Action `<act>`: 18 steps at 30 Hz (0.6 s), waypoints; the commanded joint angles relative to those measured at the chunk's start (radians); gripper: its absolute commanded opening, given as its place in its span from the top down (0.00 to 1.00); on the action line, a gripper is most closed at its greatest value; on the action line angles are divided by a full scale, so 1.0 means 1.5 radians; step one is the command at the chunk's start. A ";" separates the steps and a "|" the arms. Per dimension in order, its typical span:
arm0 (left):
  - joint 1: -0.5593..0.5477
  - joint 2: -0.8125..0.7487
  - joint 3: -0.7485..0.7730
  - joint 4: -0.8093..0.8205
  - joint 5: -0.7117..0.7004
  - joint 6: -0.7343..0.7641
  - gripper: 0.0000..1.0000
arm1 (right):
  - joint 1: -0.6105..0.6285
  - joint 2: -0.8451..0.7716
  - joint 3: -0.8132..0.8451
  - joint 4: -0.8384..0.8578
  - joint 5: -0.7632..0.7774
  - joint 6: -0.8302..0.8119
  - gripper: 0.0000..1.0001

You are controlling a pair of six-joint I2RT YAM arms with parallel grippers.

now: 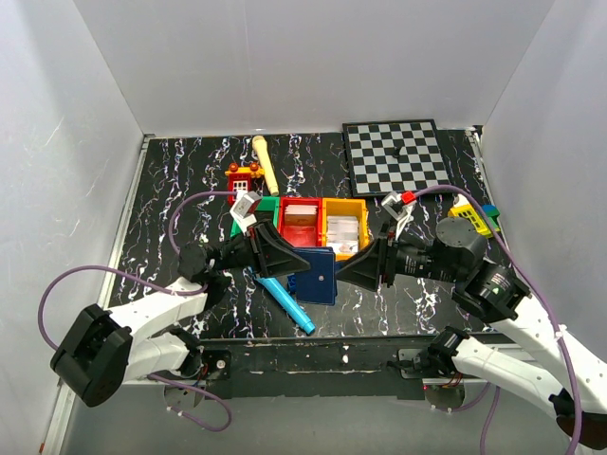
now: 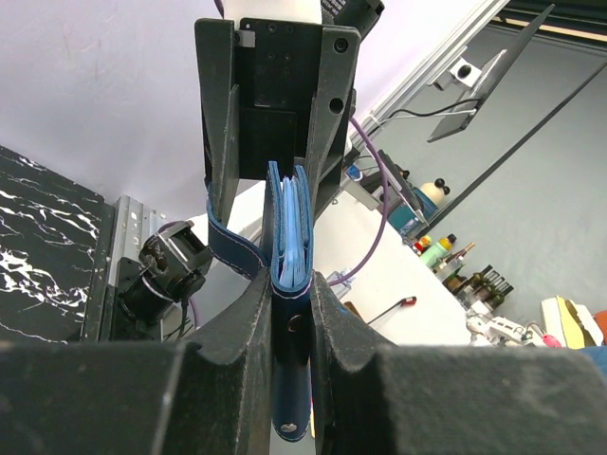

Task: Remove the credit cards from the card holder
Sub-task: Open the card holder.

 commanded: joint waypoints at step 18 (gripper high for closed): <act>0.040 -0.017 0.030 0.042 0.017 -0.022 1.00 | -0.008 -0.035 0.001 0.025 -0.034 0.023 0.39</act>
